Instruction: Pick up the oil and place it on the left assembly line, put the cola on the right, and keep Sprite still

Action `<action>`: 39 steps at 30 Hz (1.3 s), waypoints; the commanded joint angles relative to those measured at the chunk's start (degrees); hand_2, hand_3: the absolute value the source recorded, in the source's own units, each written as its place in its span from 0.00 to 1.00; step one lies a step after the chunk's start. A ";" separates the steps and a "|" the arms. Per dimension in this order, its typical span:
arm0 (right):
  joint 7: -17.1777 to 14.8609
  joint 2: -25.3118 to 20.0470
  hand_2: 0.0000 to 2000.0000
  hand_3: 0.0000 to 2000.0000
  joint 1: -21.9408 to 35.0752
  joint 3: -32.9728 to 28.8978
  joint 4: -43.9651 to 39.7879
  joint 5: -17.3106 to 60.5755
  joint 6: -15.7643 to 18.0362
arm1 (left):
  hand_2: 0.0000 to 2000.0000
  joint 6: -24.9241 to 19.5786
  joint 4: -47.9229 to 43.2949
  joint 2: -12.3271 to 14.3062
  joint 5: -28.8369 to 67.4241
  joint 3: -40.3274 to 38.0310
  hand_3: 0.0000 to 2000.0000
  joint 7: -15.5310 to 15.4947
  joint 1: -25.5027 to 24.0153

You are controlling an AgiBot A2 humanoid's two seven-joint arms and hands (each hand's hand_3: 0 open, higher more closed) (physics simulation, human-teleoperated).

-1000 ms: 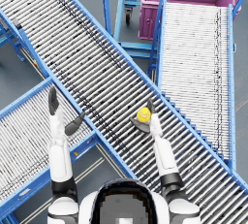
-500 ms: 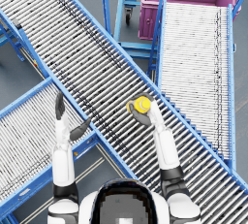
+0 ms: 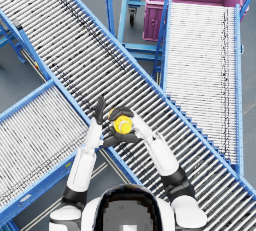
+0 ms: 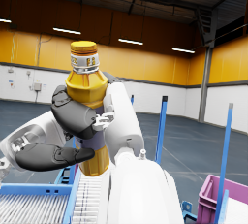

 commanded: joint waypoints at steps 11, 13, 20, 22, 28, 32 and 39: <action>0.36 3.06 1.00 1.00 -3.29 5.60 1.76 0.13 -2.41 | 1.00 -8.43 -0.22 1.69 1.11 1.12 0.65 -0.26 1.40; 0.27 3.18 1.00 1.00 -3.37 5.45 1.88 0.09 -2.07 | 1.00 -8.77 -0.45 1.72 1.14 0.37 0.98 -0.10 1.32; 0.04 2.43 0.00 0.02 -3.89 -3.07 5.32 0.01 -9.25 | 1.00 -4.14 -1.47 0.72 1.22 -10.29 1.00 -0.02 -2.16; 0.01 2.79 0.00 0.00 -4.71 -5.46 6.83 0.00 -9.01 | 1.00 -3.56 -1.39 0.57 1.22 -14.46 1.00 -0.06 -4.83; 0.06 2.88 0.00 0.00 -6.09 -7.59 7.08 -0.02 -11.05 | 1.00 -3.75 3.42 3.19 1.22 -31.29 1.00 0.16 -10.03; 0.06 2.43 0.00 0.00 -6.30 -6.26 5.83 -0.03 -11.29 | 1.00 -3.54 8.41 4.86 1.22 -39.99 1.00 0.22 -12.50; 0.07 0.43 0.00 0.00 -5.29 -2.65 5.54 -0.02 -11.36 | 1.00 -3.40 17.11 4.32 1.22 -52.82 1.00 0.21 -13.08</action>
